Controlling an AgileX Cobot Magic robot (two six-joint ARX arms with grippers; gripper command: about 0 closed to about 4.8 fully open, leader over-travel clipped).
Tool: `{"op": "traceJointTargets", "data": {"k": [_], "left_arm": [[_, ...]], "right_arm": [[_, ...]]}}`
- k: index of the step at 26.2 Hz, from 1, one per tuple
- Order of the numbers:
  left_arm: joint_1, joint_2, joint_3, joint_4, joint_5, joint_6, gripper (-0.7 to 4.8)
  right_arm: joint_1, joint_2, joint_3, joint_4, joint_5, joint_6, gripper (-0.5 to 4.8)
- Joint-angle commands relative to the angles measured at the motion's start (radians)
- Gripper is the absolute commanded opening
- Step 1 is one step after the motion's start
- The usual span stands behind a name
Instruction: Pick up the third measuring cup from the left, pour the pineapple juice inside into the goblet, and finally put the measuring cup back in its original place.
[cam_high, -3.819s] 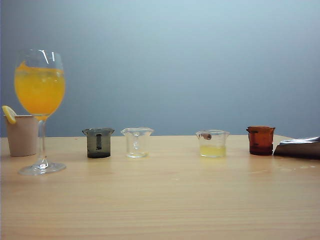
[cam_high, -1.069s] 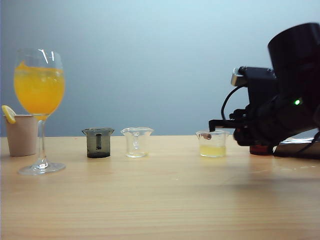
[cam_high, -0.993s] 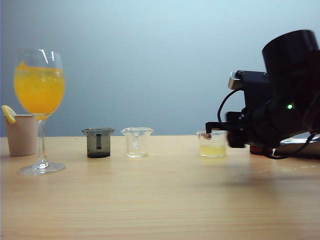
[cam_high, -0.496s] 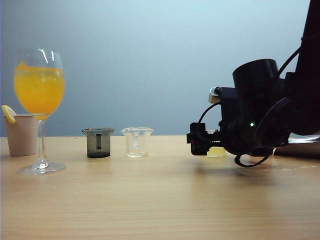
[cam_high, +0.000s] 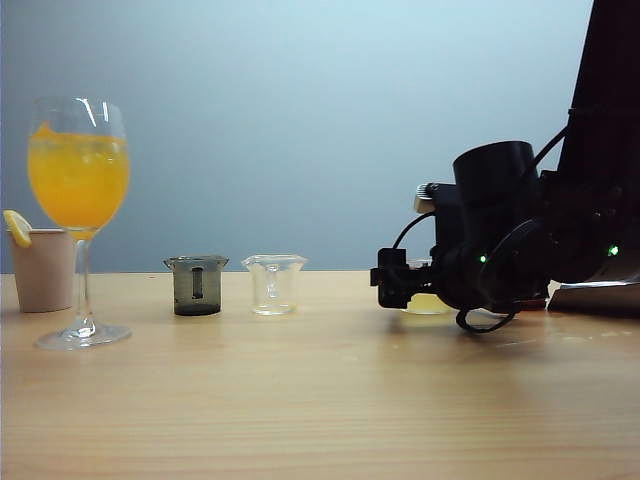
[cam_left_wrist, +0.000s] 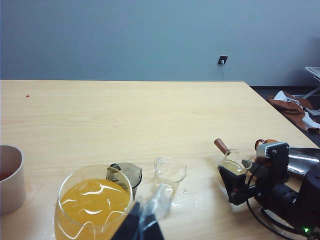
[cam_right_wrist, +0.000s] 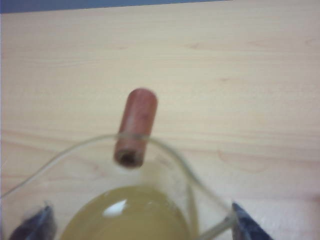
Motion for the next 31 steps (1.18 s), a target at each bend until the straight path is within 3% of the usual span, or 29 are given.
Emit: {"op": "traceJointTargets", "data": {"k": [1, 8, 9, 10, 11, 14, 15, 17, 24, 28, 31], "left_arm": [[0.0, -0.002, 0.006, 0.014, 0.003, 0.001, -0.05], [0.0, -0.002, 0.006, 0.014, -0.001, 0.001, -0.05], [0.0, -0.002, 0.006, 0.013, -0.001, 0.001, -0.05], [0.0, -0.002, 0.006, 0.013, -0.002, 0.001, -0.05], [0.0, -0.002, 0.006, 0.013, -0.002, 0.001, -0.05], [0.0, -0.002, 0.006, 0.013, -0.005, 0.002, -0.05], [0.0, -0.002, 0.006, 0.013, -0.005, 0.001, -0.05], [0.0, -0.002, 0.006, 0.013, -0.005, 0.002, -0.05], [0.0, -0.002, 0.006, 0.013, -0.004, 0.001, -0.05], [0.0, -0.002, 0.006, 0.013, -0.004, 0.001, -0.05], [0.0, -0.002, 0.006, 0.013, -0.005, 0.001, -0.05]], "right_arm": [[-0.023, 0.01, 0.024, 0.005, -0.066, 0.014, 4.79], [-0.027, 0.04, 0.07, -0.014, -0.094, 0.013, 4.79], [-0.027, 0.04, 0.07, -0.015, -0.092, 0.013, 4.6], [-0.027, 0.04, 0.069, -0.015, -0.092, 0.013, 4.13], [-0.027, 0.04, 0.069, -0.017, -0.092, 0.013, 3.13], [-0.027, 0.04, 0.069, -0.018, -0.093, 0.013, 1.49], [-0.027, 0.04, 0.069, -0.017, -0.094, 0.013, 0.66], [-0.027, 0.04, 0.069, -0.01, -0.095, 0.013, 0.08], [-0.026, -0.033, 0.069, -0.016, -0.102, 0.013, 0.08], [-0.021, -0.163, 0.069, -0.052, -0.183, 0.008, 0.08], [-0.009, -0.291, 0.101, -0.18, -0.254, 0.008, 0.08]]}}
